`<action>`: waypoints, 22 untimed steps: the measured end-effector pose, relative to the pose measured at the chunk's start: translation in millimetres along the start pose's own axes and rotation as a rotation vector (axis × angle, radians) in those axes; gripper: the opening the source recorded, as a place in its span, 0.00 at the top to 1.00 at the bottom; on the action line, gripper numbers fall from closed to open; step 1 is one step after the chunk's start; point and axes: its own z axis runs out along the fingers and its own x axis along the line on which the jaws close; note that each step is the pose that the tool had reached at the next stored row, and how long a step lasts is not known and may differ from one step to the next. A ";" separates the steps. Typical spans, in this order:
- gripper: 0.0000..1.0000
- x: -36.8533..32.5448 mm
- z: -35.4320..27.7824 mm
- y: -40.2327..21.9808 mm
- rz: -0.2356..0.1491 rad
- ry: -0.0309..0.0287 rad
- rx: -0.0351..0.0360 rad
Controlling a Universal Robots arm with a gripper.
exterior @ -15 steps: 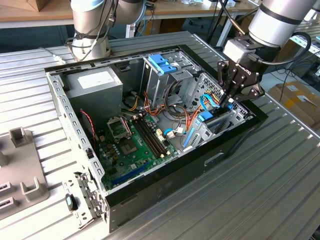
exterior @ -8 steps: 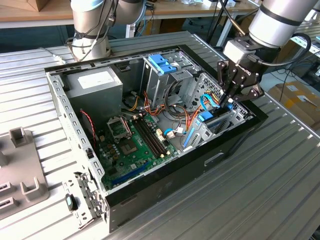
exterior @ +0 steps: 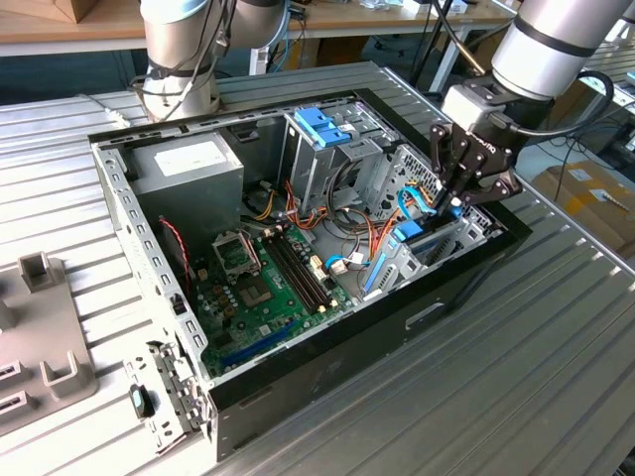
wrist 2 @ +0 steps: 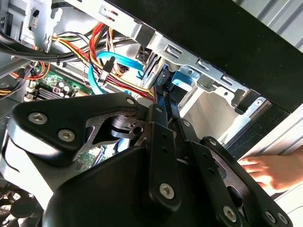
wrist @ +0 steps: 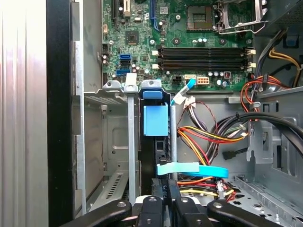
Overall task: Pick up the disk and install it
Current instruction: 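Insert the second disk wire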
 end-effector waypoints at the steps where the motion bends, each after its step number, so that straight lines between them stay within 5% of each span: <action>1: 0.84 0.0 0.1 0.0 0.000 -0.0001 0.0000; 7: 0.84 0.0 0.9 0.0 0.000 -0.0015 -0.0001; 10: 0.77 0.0 0.8 0.0 0.000 -0.0008 -0.0001; 12: 0.64 0.0 0.7 0.0 0.000 -0.0005 0.0000; 14: 0.64 0.0 0.1 0.0 0.000 -0.0003 0.0000; 22: 0.64 0.1 -19.3 0.5 0.000 -0.0003 0.0005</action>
